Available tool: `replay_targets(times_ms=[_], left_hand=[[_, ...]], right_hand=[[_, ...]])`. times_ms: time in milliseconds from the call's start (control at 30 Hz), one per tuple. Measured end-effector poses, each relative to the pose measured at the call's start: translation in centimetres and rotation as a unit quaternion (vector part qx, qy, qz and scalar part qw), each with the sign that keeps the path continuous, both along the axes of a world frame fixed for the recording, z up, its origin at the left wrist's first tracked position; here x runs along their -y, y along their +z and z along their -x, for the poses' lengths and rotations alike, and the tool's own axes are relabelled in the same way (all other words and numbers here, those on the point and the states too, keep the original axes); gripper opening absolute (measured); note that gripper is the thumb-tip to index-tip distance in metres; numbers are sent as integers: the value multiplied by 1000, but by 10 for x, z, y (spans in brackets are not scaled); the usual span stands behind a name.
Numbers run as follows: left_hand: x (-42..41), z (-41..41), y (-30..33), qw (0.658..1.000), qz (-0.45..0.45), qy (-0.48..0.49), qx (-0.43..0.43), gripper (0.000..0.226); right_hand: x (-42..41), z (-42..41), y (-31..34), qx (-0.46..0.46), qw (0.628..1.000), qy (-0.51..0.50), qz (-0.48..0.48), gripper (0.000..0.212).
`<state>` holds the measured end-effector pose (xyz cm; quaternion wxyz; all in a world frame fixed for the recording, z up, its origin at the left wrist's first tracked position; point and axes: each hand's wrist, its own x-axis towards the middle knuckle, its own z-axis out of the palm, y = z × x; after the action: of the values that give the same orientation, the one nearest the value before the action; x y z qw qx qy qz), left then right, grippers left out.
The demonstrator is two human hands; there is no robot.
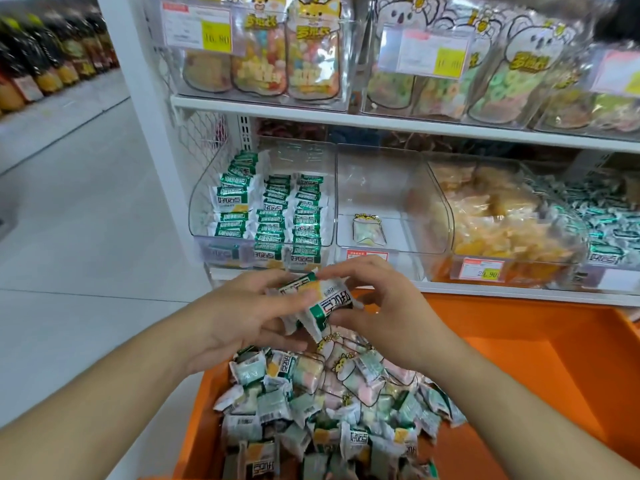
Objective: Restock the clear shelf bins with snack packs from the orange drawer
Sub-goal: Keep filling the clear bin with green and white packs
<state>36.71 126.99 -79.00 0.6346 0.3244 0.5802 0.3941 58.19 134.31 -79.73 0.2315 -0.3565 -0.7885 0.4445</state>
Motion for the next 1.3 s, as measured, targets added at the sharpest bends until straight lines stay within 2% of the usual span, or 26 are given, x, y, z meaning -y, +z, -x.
replay_targets(times_ms=[67,200,233,300,433,567,633,733,933,1000,1100,1167,1233,1300], left_hand=[[-3,-2,-4,1000,-9,15,5,67],[-8,-8,-10,996,-36,78,25,60],[-8,-10,-10,996,-40,83,19,59],[-7,-13,-12,996,-44,72,9,66],[-8,-12,-13,998,-45,50,0,73],[-9,-7,-8,996,-42,75,6,57],[-8,-4,-7,997,-35,72,-15,54],[-4,-3,-6,998,-27,29,-44,67],[0,-23,-26,998,-10,-30,-52,41],[-1,-25,-38,997,-11,-34,-66,36],[-4,-24,-57,994,10,-42,-96,36],[-6,-22,-75,991,34,-37,-121,38],[-8,-21,-93,987,52,-31,-148,47],[-12,-22,-111,987,81,-11,-139,60]], right_hand=[[-3,2,-5,-13,999,-35,15,64],[-1,5,-14,-93,972,-138,164,42],[-1,6,-18,-93,964,-156,192,45],[0,7,-23,-78,961,-167,208,52],[-3,4,-22,-121,954,-161,222,26],[-10,-5,-12,-150,947,-167,231,34],[-11,-10,-2,-114,964,-129,205,34],[-10,-12,2,-11,989,-97,112,43],[0,-3,-12,18,998,-53,-5,11],[-6,-2,-21,6,998,-64,-5,8],[-20,-10,-44,10,988,-140,63,13],[-29,-18,-70,89,980,-163,71,15],[-37,-29,-105,202,967,-144,61,16],[-39,-39,-136,288,948,-119,70,19]])
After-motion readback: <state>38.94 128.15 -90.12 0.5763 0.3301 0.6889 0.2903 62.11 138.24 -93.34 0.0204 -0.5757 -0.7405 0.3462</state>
